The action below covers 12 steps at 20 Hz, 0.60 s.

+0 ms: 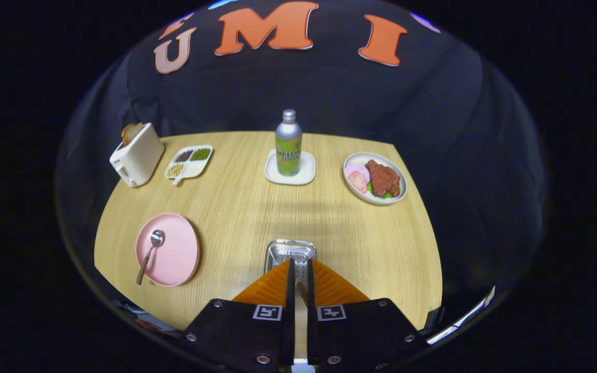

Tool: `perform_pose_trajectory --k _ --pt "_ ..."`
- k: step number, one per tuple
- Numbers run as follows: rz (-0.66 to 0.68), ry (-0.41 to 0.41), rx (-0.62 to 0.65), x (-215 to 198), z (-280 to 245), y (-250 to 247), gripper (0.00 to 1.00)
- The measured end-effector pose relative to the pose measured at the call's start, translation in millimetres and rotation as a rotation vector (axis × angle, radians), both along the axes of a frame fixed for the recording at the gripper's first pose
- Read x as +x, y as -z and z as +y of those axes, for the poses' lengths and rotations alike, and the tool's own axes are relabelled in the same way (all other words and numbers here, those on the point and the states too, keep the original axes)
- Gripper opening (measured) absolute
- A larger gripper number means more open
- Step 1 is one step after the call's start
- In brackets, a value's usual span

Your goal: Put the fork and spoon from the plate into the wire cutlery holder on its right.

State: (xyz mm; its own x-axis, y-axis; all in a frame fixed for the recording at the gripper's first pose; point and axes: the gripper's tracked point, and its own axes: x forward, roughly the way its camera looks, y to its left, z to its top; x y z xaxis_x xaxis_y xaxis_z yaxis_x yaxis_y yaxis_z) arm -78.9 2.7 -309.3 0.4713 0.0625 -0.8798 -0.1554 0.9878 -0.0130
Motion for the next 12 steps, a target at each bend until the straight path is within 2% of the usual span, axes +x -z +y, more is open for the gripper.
perform_pose_trajectory --k 5,9,12 --pt "-0.281 0.077 0.031 42.9 -6.1 -62.8 0.12" --pt "-0.466 0.106 0.046 56.0 -5.8 -105.0 0.15" --pt "-0.586 0.096 0.029 61.3 0.9 -132.8 0.28"
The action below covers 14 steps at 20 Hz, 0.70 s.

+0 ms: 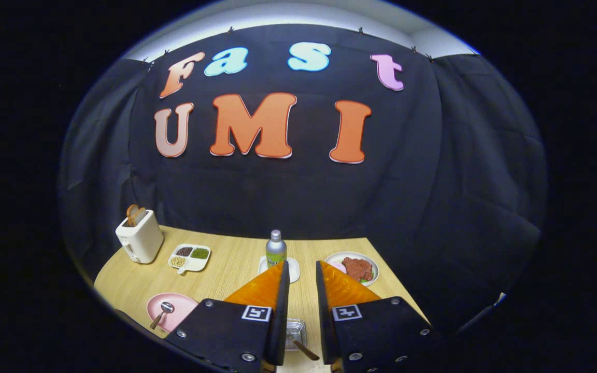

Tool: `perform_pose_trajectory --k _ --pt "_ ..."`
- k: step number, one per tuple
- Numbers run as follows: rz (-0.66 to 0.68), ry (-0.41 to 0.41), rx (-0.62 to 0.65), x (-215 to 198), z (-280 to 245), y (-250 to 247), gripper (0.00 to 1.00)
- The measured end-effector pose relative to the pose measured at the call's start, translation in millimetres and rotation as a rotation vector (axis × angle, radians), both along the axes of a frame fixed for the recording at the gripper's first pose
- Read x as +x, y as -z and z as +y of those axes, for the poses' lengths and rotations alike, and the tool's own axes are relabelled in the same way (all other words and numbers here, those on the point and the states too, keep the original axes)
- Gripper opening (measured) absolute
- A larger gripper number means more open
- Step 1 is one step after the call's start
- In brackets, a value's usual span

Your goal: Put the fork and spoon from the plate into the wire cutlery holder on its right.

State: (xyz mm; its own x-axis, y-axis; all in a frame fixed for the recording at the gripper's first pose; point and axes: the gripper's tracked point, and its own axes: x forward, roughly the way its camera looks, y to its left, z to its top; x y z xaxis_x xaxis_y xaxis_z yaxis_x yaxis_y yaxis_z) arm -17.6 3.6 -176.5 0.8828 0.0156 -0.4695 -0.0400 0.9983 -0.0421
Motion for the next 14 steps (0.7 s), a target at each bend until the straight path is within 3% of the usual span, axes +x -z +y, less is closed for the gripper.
perform_pose_trajectory --k 5,10,14 --pt "-0.110 -0.023 0.015 -1.5 28.1 -22.9 0.43" --pt "-0.172 -0.024 0.032 -3.1 51.0 -35.9 0.70" --pt "-0.248 -0.047 0.040 -5.3 78.2 -49.5 0.77"
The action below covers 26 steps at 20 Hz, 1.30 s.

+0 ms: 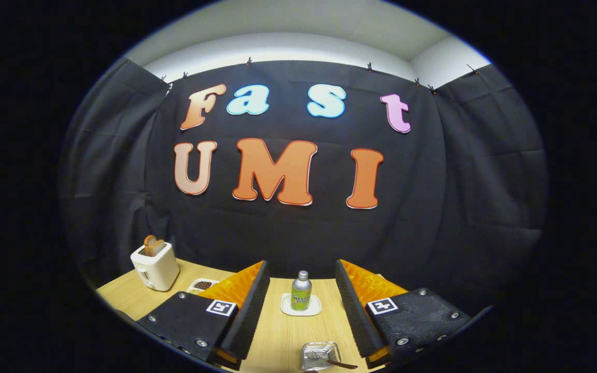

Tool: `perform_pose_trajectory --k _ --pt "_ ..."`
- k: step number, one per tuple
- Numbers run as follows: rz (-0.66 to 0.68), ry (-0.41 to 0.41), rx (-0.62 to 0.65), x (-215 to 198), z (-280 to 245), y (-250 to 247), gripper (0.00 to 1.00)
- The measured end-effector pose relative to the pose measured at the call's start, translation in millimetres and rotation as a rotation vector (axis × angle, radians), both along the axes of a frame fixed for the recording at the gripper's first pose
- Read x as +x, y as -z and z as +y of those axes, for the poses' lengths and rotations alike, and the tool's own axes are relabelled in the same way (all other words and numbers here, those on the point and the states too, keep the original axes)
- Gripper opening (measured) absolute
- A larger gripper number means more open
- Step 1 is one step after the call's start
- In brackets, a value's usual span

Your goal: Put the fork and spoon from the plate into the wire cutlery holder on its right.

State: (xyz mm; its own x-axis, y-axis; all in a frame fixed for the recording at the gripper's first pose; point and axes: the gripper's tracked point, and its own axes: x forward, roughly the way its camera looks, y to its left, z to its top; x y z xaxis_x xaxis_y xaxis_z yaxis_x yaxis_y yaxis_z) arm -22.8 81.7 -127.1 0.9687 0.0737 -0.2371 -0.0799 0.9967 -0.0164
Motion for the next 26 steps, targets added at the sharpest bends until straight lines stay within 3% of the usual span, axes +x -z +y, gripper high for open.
perform_pose_trajectory --k 5,13,26 --pt "-0.038 -0.051 0.036 -13.0 47.8 -2.0 0.83" --pt "0.116 -0.093 0.068 -37.5 117.9 63.9 0.91" --pt "0.569 -0.264 0.019 -114.8 225.3 215.9 0.96"
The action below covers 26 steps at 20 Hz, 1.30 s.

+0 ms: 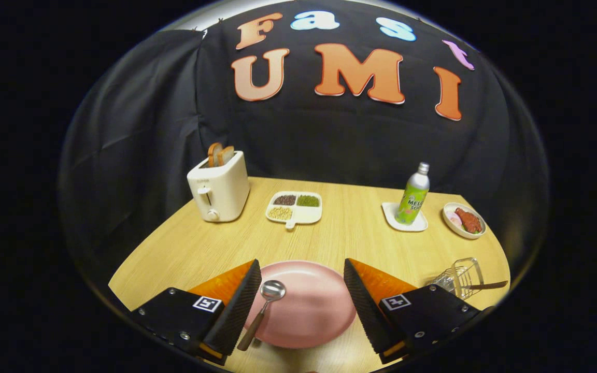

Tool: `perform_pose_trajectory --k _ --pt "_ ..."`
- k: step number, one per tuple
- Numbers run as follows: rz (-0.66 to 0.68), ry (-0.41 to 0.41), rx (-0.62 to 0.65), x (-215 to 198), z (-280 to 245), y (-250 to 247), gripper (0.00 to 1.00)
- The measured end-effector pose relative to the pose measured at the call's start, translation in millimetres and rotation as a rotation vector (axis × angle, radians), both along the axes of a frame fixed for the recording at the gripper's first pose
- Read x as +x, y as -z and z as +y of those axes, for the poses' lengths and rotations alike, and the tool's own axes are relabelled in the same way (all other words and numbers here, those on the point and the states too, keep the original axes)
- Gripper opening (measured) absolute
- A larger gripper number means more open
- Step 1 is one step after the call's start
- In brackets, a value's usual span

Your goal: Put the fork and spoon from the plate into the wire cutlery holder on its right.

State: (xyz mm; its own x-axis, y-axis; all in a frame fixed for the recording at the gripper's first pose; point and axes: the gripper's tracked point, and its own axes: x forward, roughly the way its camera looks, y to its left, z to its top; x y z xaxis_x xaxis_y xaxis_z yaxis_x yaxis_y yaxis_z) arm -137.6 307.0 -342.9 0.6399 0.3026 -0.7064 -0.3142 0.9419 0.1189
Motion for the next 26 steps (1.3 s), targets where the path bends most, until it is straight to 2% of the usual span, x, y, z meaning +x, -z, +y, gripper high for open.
perform_pose_trajectory --k 6,9,15,17,21,22,24,26 --pt "0.258 -0.066 -0.046 -44.5 18.5 51.6 0.96" --pt "0.344 -0.090 -0.069 -61.2 23.8 71.2 0.95" --pt "0.426 -0.110 -0.088 -77.0 28.3 89.3 0.78" --pt "0.439 -0.108 -0.097 -78.0 28.2 93.8 0.68" --pt "0.467 -0.126 -0.143 -83.3 21.9 102.0 0.41" --pt "0.474 -0.132 -0.145 -84.5 21.9 102.9 0.30" --pt "0.482 -0.137 -0.152 -85.4 20.6 100.9 0.16" --pt "0.494 -0.138 -0.141 -87.8 22.8 102.8 0.12"
